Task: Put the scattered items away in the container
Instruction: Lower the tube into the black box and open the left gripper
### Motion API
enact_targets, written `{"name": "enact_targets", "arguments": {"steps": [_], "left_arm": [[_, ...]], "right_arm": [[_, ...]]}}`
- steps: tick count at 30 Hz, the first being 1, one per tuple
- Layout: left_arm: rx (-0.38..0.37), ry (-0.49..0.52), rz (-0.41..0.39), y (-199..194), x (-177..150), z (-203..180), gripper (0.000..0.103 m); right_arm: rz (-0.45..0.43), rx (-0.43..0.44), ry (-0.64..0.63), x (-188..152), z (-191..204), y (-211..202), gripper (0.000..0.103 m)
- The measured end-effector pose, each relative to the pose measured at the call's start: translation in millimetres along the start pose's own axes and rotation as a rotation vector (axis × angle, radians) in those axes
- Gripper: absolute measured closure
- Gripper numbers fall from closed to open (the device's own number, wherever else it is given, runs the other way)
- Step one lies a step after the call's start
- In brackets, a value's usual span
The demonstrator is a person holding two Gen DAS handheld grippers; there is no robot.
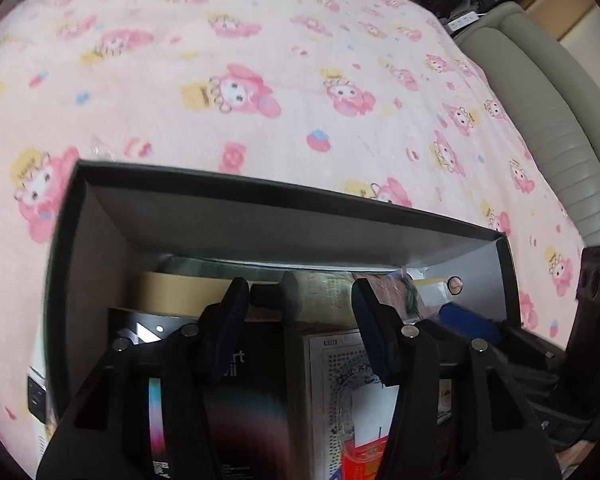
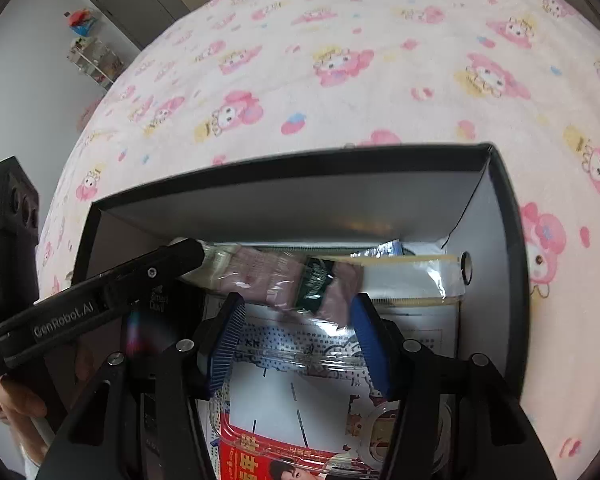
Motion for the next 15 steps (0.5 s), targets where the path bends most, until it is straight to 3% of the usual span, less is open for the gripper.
{"name": "enact_targets", "arguments": {"steps": [4, 11, 15], "left_arm": [[-0.012, -0.006, 0.021, 2.6, -1.3, 3.5, 0.05], [-0.012, -0.138, 0.089, 23.0, -1.3, 14.0, 0.056], [-0.059, -0.095, 0.133, 34.0, -6.1, -4.6, 0.055]], "right_arm": [[-0.042, -0.013, -0.026, 5.1, 3.2, -7.3, 0.05], [0.046, 0.036, 0.025, -5.0, -3.6, 11.5, 0.054], [0.018, 0.042, 0.041, 0.1, -4.7, 5.3, 0.054]]}}
Point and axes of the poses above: each gripper's, at about its wrist camera, not at the fingertips, and y roughly the way its jaws point, z to its left, x to its top, the point moved 5 cm from there along y, roughly the way its jaws point, and after that the axes turned 14 degrees about -z, right-handed, at the moved point
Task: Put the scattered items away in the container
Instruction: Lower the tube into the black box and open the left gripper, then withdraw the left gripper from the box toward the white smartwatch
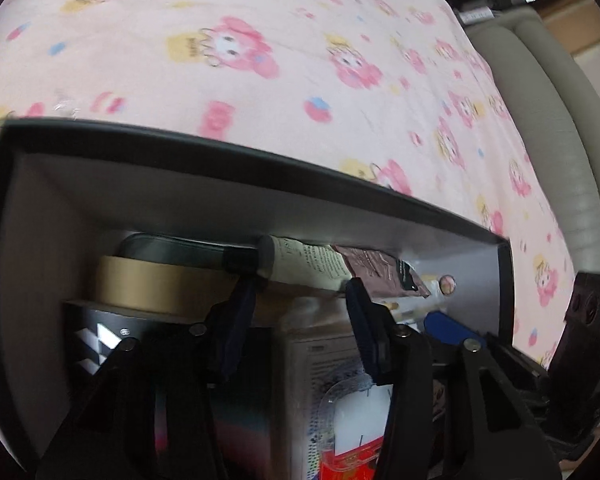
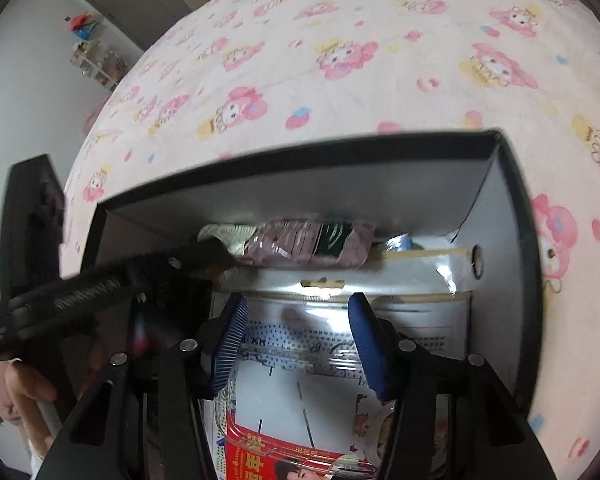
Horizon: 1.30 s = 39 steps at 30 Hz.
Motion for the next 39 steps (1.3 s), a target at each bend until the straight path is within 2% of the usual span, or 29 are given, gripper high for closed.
{"name": "enact_targets", "arguments": {"steps": [3, 6, 8, 11, 13, 16, 19, 23, 26, 28, 32, 39], "left_arm": [[-0.064, -0.013, -0.009, -4.5, -1.2, -6.3, 0.055], [-0.031, -0.005, -0.079, -15.5, 5.2, -2.0, 0.057], [-0.018, -0.001, -0.1, -17.1, 6.2, -0.5, 0.06], [-0.027, -0.001, -0.09, -13.5, 4.8, -3.2, 0.06], [-0.086, -0.004, -0.076, -12.7, 4.1, -7.2, 0.058], [-0.123, 0.029, -0.042, -10.4, -0.9, -17.3, 0.059], [-0.123, 0.058, -0.045, -14.3, -5.4, -22.9, 0.059], [-0.168, 0.065, -0.08, -34.6, -9.6, -34.8, 0.059], [-0.206, 0.069, -0.126, -68.3, -16.0, -35.7, 0.058], [-0.229, 0.095, -0.156, -88.1, -19.9, -39.9, 0.057], [-0.268, 0.125, -0.192, -119.7, -34.2, -55.9, 0.053], [-0.259, 0.232, -0.239, -166.7, -83.8, -81.7, 0.051]], "right_arm": [[-0.01, 0.021, 0.026, 1.9, -1.8, -1.1, 0.054], [-0.024, 0.016, 0.014, 2.8, -0.2, -1.5, 0.055], [-0.033, 0.005, -0.002, 3.1, 0.7, 0.6, 0.055], [-0.014, 0.013, 0.014, 1.4, -0.6, 7.5, 0.056], [-0.004, 0.015, 0.021, -1.0, -1.6, 9.1, 0.056], [-0.011, 0.013, 0.028, -1.6, -2.0, 8.1, 0.056], [-0.016, -0.002, 0.023, -4.8, -1.2, 4.5, 0.056], [-0.022, -0.019, 0.033, -8.9, -0.7, -6.3, 0.056], [-0.055, -0.048, 0.014, -10.0, 2.9, -26.6, 0.055], [-0.114, -0.062, 0.009, -12.7, 5.5, -48.7, 0.051], [-0.203, -0.088, 0.016, -29.4, 8.7, -90.9, 0.05], [-0.279, -0.095, -0.013, -58.6, 28.8, -149.2, 0.049]]}}
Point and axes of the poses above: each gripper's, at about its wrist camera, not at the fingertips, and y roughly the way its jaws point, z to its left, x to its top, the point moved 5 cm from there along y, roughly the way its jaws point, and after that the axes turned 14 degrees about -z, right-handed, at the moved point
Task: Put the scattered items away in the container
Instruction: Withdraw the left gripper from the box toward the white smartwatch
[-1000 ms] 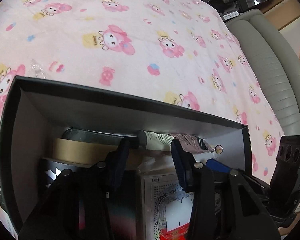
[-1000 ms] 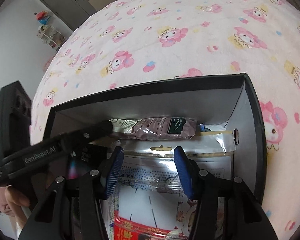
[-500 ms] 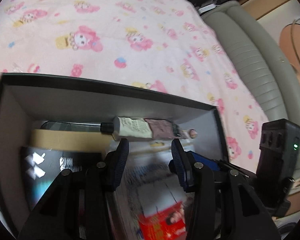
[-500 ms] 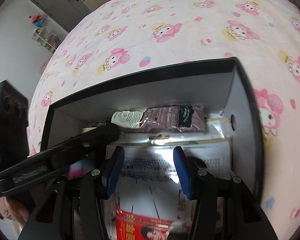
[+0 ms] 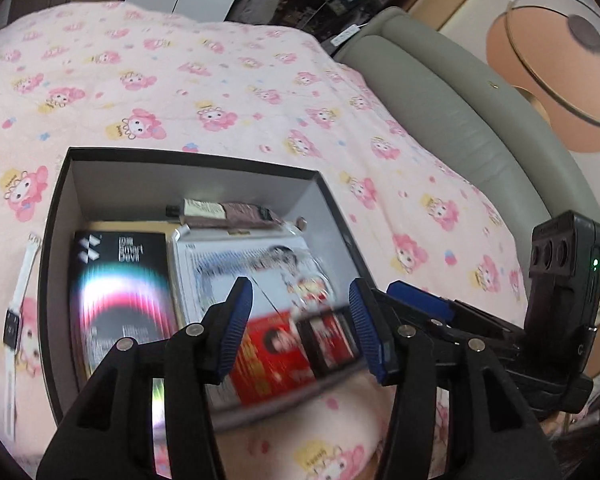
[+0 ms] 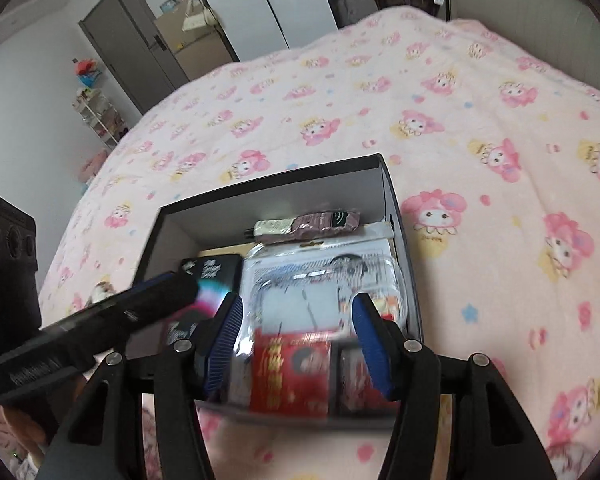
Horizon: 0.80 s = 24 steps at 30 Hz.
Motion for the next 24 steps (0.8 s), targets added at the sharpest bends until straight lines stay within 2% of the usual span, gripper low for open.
{"name": "enact_targets", "arguments": {"steps": [5, 12, 24], "left_arm": [[-0.004, 0.026, -0.011, -32.9, -17.5, -17.4, 0.048], [-0.013, 0.084, -0.021, -77.1, -35.3, -31.2, 0.045], [0.034, 0.084, -0.058, -133.1, -42.7, -11.4, 0.042]], "right_arm": [[-0.041, -0.033, -0.021, -12.1, 6.2, -41.1, 0.04], [-0.064, -0.02, -0.028, -32.1, 21.5, -83.1, 0.039], [-0.087, 0.044, -0.142, -48.2, 73.3, -108.4, 0.039]]}}
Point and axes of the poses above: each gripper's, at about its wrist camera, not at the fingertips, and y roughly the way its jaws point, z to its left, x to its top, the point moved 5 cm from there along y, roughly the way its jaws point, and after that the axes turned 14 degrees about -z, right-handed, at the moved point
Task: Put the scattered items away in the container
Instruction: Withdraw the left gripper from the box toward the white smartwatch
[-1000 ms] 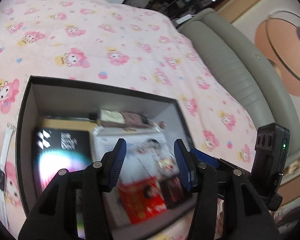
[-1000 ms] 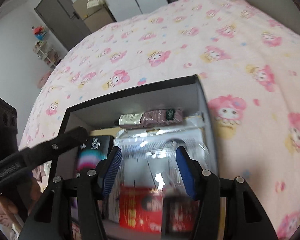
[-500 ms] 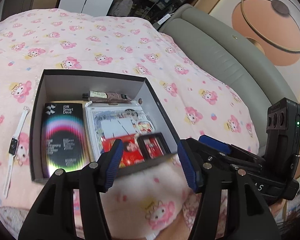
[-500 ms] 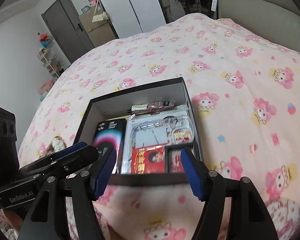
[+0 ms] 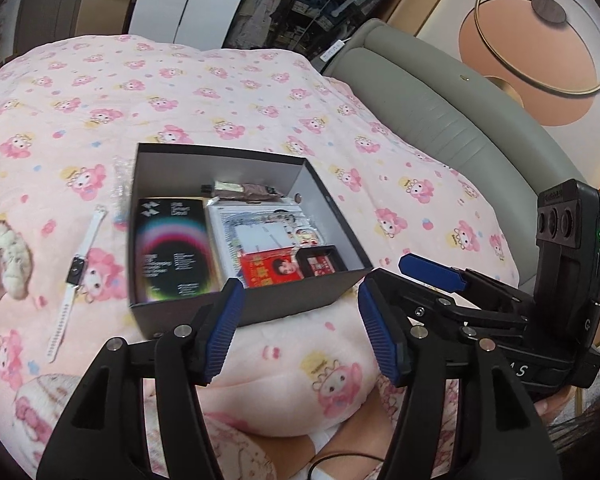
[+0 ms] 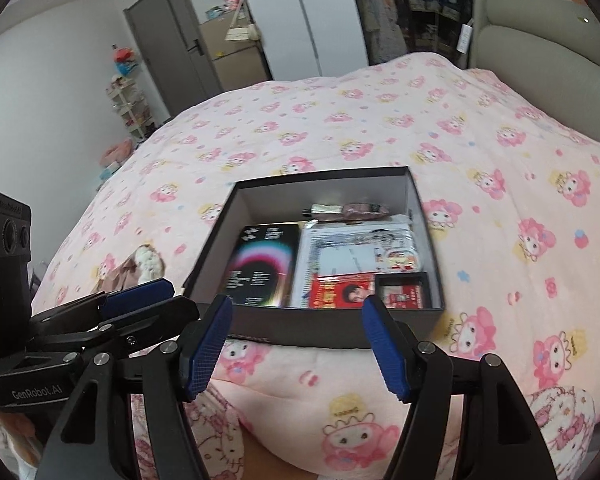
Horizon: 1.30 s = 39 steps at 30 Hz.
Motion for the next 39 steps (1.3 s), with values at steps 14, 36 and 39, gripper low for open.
{"name": "enact_targets", "arguments": {"steps": [14, 36, 39], "left_arm": [[0.095, -0.045, -0.01, -41.9, -8.9, 56.5, 0.042], [0.266, -0.248, 0.016, -64.6, -28.4, 182.8, 0.042], [0.283, -0.269, 0.032, -59.4, -32.5, 201.7, 0.042]], "right_arm": [[0.056, 0.094, -0.064, -15.2, 61.2, 22.3, 0.039], [0.246, 0.213, -0.092, -48.1, 139.6, 102.1, 0.041], [0.289, 0.216, -0.066, -58.5, 139.3, 116.2, 0.046]]}}
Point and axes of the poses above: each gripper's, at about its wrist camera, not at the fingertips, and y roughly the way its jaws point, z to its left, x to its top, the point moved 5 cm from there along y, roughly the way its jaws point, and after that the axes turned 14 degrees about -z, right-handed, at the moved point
